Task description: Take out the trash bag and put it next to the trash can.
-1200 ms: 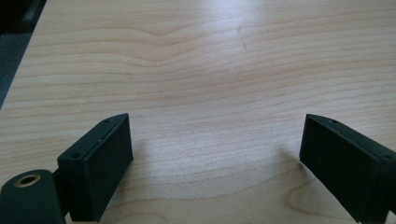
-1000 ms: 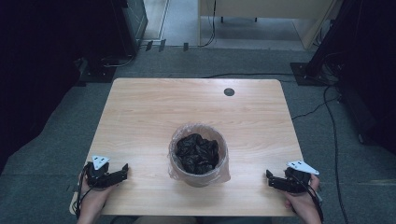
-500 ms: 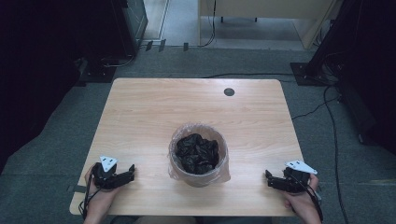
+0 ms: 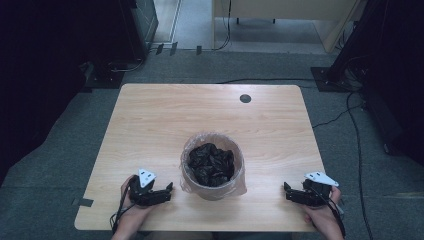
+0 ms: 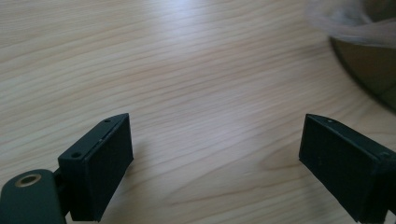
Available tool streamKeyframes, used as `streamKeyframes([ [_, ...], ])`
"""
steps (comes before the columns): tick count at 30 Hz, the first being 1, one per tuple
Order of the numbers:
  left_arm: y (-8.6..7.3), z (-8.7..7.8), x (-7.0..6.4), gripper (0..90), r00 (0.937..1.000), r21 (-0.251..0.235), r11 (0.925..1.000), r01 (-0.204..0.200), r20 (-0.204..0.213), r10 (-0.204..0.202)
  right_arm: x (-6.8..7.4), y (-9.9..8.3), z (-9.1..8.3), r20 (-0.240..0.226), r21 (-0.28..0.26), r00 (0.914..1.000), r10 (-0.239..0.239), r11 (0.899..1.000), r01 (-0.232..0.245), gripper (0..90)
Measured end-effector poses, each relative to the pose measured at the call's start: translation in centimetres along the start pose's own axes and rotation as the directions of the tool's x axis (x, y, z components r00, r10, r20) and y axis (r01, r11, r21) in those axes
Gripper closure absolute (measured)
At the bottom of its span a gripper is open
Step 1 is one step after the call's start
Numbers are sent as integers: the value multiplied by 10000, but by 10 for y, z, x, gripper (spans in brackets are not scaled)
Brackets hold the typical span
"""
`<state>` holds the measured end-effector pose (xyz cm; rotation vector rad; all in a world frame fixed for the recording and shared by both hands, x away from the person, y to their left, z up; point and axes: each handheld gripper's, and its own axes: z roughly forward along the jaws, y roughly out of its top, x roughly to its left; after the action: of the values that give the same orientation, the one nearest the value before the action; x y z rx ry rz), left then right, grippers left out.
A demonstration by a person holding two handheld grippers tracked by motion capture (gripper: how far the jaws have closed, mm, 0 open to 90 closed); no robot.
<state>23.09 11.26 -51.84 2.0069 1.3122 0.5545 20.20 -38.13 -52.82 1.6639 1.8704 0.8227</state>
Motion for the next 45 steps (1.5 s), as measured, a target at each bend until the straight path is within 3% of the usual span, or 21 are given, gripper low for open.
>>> streamKeyframes([
  [7,6,7,-30,96,9990,38,9996,-267,364,265,0,0,0,1,6,10000,-1,10000,1,18],
  [10,10,10,-33,97,9996,-103,9999,25,274,-23,0,0,0,0,3,10000,4,10000,-4,18],
  [14,15,16,-35,98,9976,-216,9987,472,515,-460,0,0,0,-6,8,10000,-12,10000,12,18],
  [17,19,22,-37,130,9975,-326,9971,684,187,-678,0,0,0,19,6,10000,-32,10000,32,18],
  [21,21,23,-40,131,9988,-806,9957,448,-148,-461,2,0,0,230,-84,9997,3,10000,-1,43],
  [24,20,22,-40,131,9990,-889,9953,388,-164,-404,7,0,-2,595,-284,9982,-23,9996,40,59],
  [27,20,21,-40,139,9993,-945,9950,331,-167,-348,10,0,-3,579,-440,9982,136,9990,-110,63],
  [31,20,23,-38,140,9986,-840,9951,521,20,-521,19,2,-4,333,-558,9988,363,9979,-344,66],
  [45,20,26,-38,143,9981,-641,9960,615,110,-609,66,5,-2,-485,-708,9988,82,9974,-116,69],
])
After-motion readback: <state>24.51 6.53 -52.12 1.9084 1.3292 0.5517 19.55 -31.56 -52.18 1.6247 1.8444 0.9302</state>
